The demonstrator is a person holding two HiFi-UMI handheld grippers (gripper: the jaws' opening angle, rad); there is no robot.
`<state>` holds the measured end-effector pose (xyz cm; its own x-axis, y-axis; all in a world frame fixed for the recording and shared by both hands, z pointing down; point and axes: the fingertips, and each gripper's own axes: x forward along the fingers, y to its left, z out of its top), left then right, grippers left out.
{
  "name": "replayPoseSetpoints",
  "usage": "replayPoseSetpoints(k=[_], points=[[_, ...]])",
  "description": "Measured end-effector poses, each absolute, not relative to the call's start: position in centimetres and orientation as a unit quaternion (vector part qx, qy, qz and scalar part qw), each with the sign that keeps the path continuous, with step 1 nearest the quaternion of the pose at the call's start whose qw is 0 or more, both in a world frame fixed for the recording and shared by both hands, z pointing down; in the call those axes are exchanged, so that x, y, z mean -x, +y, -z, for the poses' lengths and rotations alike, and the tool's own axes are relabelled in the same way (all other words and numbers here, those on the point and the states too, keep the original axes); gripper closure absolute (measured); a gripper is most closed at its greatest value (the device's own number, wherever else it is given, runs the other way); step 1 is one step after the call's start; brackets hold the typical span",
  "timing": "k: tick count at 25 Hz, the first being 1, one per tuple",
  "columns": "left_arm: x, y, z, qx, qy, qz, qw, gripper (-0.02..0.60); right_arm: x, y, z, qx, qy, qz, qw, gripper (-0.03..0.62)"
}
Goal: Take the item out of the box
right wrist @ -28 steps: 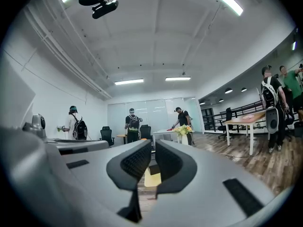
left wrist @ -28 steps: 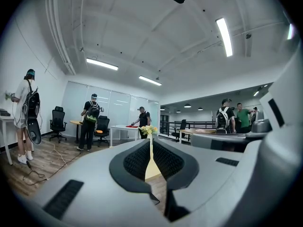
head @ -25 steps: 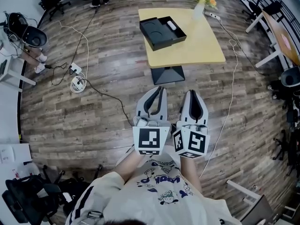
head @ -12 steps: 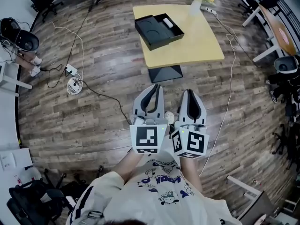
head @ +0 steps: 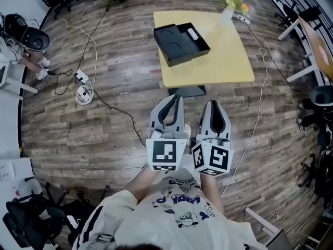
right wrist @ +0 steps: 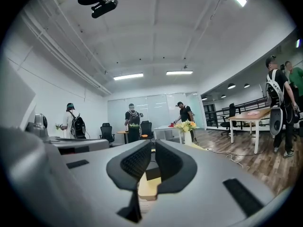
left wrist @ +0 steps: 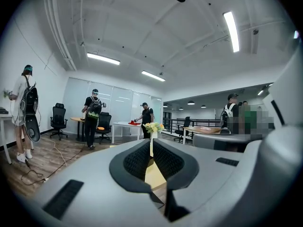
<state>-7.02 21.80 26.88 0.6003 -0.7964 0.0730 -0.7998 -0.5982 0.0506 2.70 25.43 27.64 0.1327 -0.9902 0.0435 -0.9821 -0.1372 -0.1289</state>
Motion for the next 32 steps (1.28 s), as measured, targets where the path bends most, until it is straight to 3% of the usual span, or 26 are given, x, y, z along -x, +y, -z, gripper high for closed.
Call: replayPoseSetpoints(k=[21, 32], points=[[-3.5, 7.5, -26.1, -0.857, -0.514, -0.021, 0.037, 0.552, -13.1, 9.3, -26.7, 0.693, 0.718, 0.06, 0.029, 0.549], [-4.4, 3.4, -27.1, -0.837, -0.544, -0.036, 0.051, 0.552, -15.3, 4.4, -28.2, 0.679, 0.728, 0.085, 0.022, 0.549]])
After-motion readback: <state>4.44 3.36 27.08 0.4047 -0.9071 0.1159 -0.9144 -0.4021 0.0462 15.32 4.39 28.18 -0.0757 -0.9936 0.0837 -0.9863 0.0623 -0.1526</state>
